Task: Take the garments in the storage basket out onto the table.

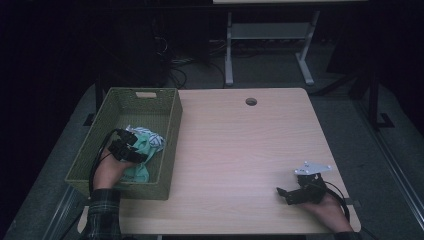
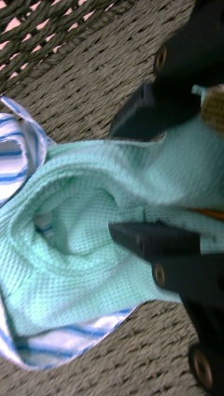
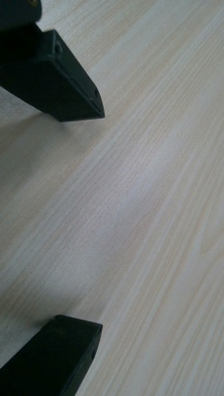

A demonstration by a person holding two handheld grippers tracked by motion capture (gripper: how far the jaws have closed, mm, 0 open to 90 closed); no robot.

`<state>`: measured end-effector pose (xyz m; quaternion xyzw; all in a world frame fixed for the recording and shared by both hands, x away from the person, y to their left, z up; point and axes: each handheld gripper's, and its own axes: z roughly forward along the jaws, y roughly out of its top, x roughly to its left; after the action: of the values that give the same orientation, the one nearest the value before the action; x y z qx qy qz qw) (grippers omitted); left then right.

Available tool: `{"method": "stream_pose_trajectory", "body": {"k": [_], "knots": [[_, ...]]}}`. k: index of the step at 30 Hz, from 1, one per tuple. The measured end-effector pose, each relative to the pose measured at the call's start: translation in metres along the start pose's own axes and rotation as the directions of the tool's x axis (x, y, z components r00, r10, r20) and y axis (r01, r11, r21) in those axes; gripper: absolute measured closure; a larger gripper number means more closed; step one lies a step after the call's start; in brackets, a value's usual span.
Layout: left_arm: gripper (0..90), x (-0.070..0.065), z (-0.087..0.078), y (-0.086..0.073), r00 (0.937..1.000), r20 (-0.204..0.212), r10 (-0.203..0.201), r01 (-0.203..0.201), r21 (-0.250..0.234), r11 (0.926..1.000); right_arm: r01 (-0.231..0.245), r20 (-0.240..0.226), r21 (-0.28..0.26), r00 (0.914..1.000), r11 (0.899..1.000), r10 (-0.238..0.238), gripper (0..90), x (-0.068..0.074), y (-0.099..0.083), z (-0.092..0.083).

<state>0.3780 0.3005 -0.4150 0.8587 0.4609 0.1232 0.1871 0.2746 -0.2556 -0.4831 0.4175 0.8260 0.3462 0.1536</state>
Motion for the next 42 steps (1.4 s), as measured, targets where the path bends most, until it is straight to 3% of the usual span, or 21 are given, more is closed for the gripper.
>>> {"method": "stream_pose_trajectory", "body": {"k": [5, 8, 13, 17, 23, 25, 29, 30, 34, 42], "knots": [[73.5, 0.000, -0.003, 0.000, 0.9999, 0.001, -0.015, 0.015, 0.000, 0.9999, 0.000, 0.000, 0.000, 1.0000, 1.000, 0.000, 0.1, 0.000, 0.000, 0.000], [84.3, 0.002, -0.007, 0.000, 0.9991, 0.021, -0.037, 0.038, -0.024, 0.9990, 0.000, 0.000, 0.000, 1.0000, 1.000, 0.000, 0.1, 0.000, 0.000, 0.000], [85.9, 0.002, -0.014, 0.000, 0.9986, 0.035, -0.039, 0.041, -0.076, 0.9963, 0.000, 0.000, 0.000, 1.0000, 1.000, 0.000, 0.1, 0.000, 0.000, 0.000], [85.9, 0.005, -0.023, -0.001, 0.9969, 0.059, -0.052, 0.061, -0.160, 0.9852, -0.001, 0.001, 0.000, 1.0000, 1.000, 0.001, 0.1, 0.000, 0.000, 0.000], [86.0, 0.008, -0.035, -0.004, 0.9918, 0.103, -0.076, 0.100, -0.254, 0.9619, -0.003, 0.001, 0.002, 1.0000, 1.000, 0.003, 0.1, 0.000, 0.000, 0.000], [86.0, 0.010, -0.040, -0.004, 0.9895, 0.119, -0.083, 0.114, -0.289, 0.9506, -0.003, 0.001, 0.002, 1.0000, 1.000, 0.003, 0.1, 0.000, 0.000, 0.000], [86.2, 0.012, -0.050, -0.005, 0.9857, 0.139, -0.094, 0.139, -0.361, 0.9223, 0.000, 0.001, 0.000, 1.0000, 1.000, 0.000, 0.1, 0.000, 0.000, 0.000], [86.2, 0.012, -0.053, -0.006, 0.9841, 0.149, -0.097, 0.148, -0.384, 0.9115, -0.002, 0.001, 0.001, 1.0000, 1.000, 0.002, 0.1, 0.000, 0.000, 0.000], [86.1, 0.011, -0.064, -0.005, 0.9793, 0.175, -0.103, 0.171, -0.444, 0.8796, 0.000, 0.001, 0.000, 1.0000, 1.000, 0.000, 0.1, 0.000, 0.000, 0.000], [86.2, 0.008, -0.085, 0.003, 0.9786, 0.192, -0.074, 0.160, -0.485, 0.8598, -0.003, -0.001, 0.001, 1.0000, 1.000, 0.004, 0.1, 0.000, 0.000, 0.000]]}}
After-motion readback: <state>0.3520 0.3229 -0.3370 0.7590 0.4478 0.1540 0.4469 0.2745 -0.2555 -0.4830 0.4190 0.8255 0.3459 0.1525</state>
